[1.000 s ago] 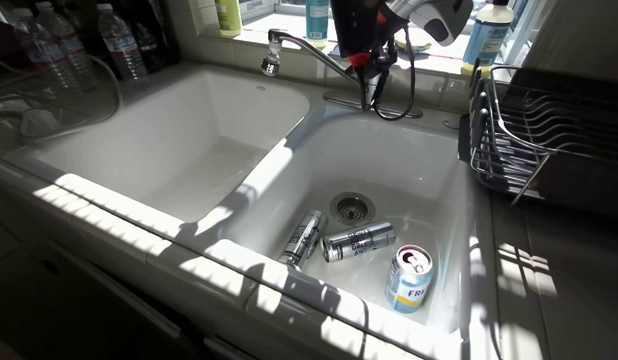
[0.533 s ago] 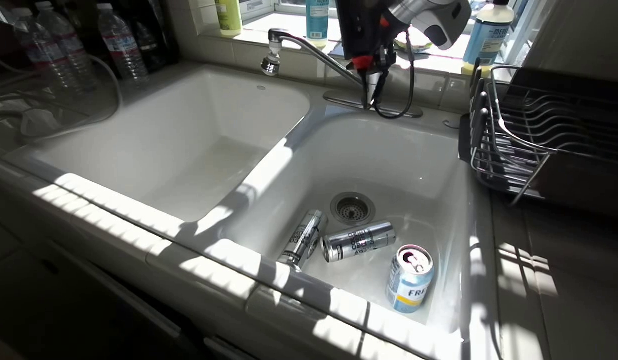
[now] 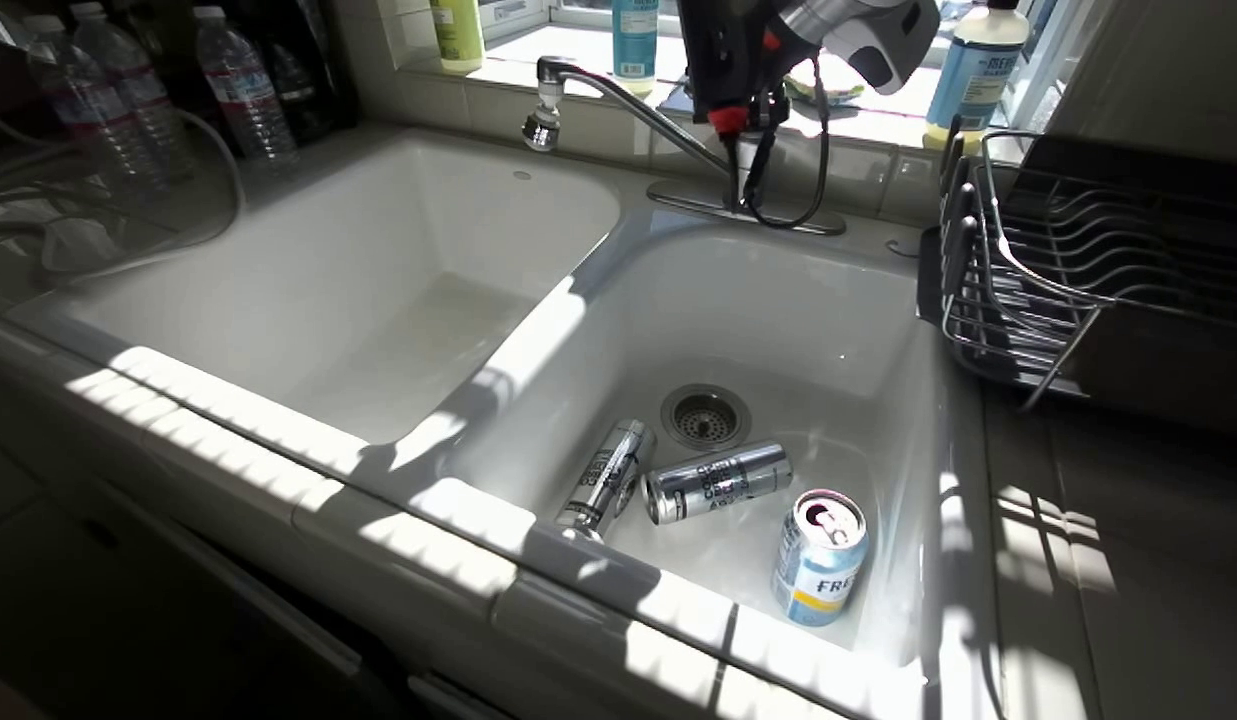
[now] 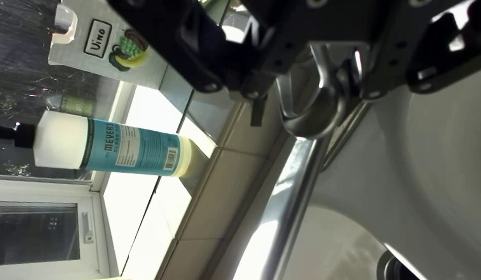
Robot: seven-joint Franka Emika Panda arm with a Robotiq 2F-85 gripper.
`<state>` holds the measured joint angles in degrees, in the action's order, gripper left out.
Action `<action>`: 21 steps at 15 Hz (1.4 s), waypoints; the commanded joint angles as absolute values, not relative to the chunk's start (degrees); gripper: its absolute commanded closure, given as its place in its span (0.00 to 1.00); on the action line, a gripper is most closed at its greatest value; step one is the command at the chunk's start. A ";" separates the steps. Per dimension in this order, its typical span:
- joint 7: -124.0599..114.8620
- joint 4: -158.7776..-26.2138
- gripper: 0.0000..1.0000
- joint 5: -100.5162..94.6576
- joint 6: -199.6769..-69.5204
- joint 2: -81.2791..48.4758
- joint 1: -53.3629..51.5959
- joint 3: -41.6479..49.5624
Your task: Open the tap
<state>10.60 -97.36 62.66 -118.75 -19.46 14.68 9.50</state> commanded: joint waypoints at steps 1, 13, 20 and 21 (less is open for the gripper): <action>10.41 -95.98 0.80 63.57 -118.02 -20.27 15.21 9.05; 9.13 -95.55 0.96 61.79 -118.84 -19.13 14.49 9.06; 5.67 -92.77 0.96 57.98 -118.44 -19.23 14.11 9.31; 5.04 -92.03 0.96 57.23 -118.37 -19.39 14.14 9.31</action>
